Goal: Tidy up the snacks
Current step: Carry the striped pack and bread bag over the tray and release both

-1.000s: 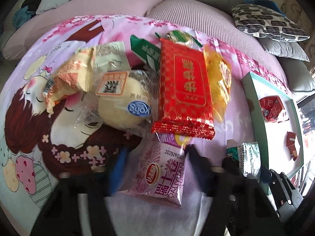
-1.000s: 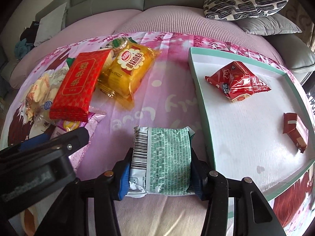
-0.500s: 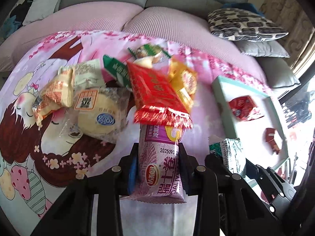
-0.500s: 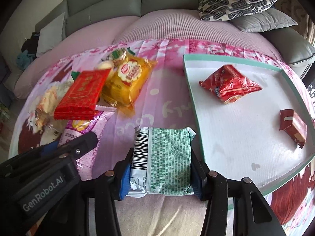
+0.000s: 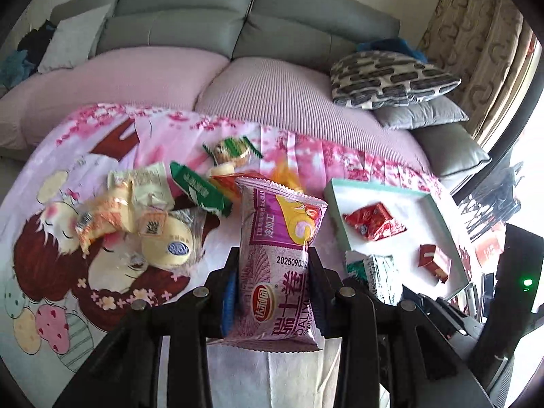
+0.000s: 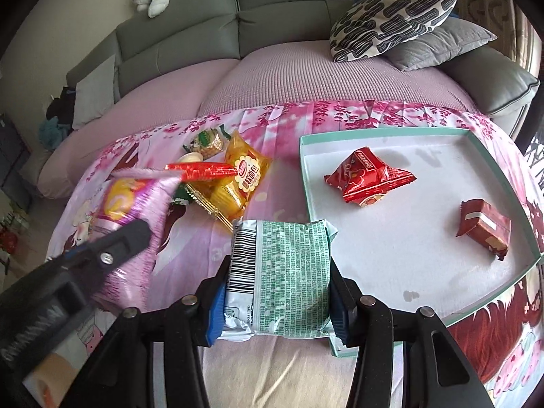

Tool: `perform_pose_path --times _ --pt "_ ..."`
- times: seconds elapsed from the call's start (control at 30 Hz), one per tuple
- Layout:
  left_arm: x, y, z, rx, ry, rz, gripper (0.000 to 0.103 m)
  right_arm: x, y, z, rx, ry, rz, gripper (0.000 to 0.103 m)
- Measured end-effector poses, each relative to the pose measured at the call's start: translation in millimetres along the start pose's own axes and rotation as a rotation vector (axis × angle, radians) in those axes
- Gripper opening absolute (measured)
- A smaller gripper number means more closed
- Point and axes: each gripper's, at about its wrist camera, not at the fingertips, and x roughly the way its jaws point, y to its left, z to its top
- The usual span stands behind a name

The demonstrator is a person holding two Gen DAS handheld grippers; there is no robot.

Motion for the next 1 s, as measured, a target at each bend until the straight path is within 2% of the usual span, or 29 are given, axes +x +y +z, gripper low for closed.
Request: perform_pose_path --times 0.27,0.5,0.6,0.8,1.0 --pt "5.6 -15.9 3.2 0.014 -0.005 0.003 0.037 -3.6 -17.9 1.8 0.037 -0.010 -0.009 0.052" --pt "28.9 -78.4 0.2 0.149 0.010 -0.079 0.037 -3.6 -86.8 7.5 0.187 -0.013 -0.172 0.052" --pt "45.3 -104.6 -5.1 0.197 0.041 -0.113 0.037 -0.8 -116.3 6.8 0.237 -0.005 -0.224 0.052" --pt "78.7 -142.8 -19.5 0.264 0.114 -0.140 0.037 5.9 -164.6 1.5 0.321 0.010 -0.265 0.052" --pt "97.7 -154.8 -26.1 0.280 0.144 -0.140 0.038 1.4 -189.9 2.3 0.351 -0.017 -0.296 0.052"
